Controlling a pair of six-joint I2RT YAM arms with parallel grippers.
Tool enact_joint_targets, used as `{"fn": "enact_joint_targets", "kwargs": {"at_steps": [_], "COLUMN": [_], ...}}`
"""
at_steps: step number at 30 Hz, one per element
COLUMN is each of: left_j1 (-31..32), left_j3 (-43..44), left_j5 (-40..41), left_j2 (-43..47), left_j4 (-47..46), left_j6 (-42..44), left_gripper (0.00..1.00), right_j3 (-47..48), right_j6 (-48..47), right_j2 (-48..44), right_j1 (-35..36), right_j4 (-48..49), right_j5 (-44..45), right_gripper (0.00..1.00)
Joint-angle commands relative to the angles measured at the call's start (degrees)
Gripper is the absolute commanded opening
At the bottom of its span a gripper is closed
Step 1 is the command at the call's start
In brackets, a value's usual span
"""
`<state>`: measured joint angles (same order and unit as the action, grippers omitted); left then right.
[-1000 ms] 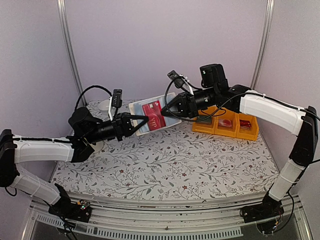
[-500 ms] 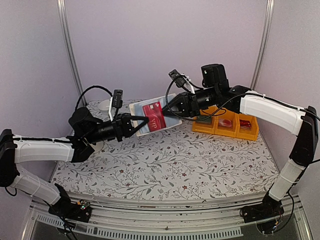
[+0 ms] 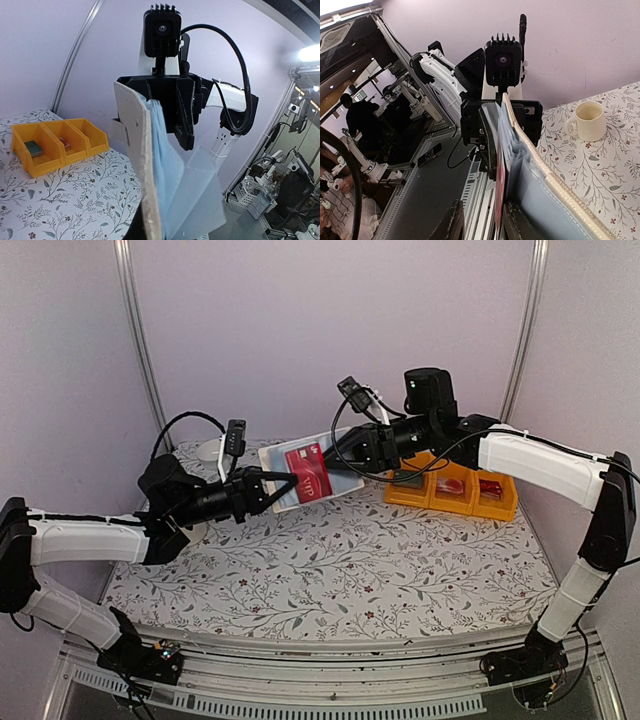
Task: Take the credit cards out of the card holder
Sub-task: Remove the credit card from the card slot.
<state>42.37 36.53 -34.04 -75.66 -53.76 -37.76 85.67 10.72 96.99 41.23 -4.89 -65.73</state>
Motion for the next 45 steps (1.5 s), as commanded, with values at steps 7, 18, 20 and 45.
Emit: {"fn": "enact_joint_targets", "kwargs": {"at_steps": [7, 18, 20, 45], "left_j1": [0.3, 0.3, 0.3, 1.0], "left_j3": [-0.2, -1.3, -1.5, -1.9], "left_j5": [1.2, 2.1, 2.2, 4.6], "left_j2": [0.5, 0.9, 1.0, 1.7], "left_j4": [-1.7, -2.5, -2.9, -8.5], "left_j6": [0.9, 1.3, 1.3, 4.0], "left_gripper": [0.0, 0.0, 0.0, 0.0], "right_j3": [0.4, 0.7, 0.6, -1.5], "right_j6": [-2.9, -8.4, -9.2, 0.0], "right_j2": [1.4, 0.9, 0.7, 0.0], "right_j1": [2.6, 3.5, 3.5, 5.4], "right_j4": [-3.2, -11.7, -12.7, 0.4], "right_j5": [-3.4, -5.0, -3.9, 0.9], "right_gripper": [0.39, 0.36, 0.36, 0.31]}}
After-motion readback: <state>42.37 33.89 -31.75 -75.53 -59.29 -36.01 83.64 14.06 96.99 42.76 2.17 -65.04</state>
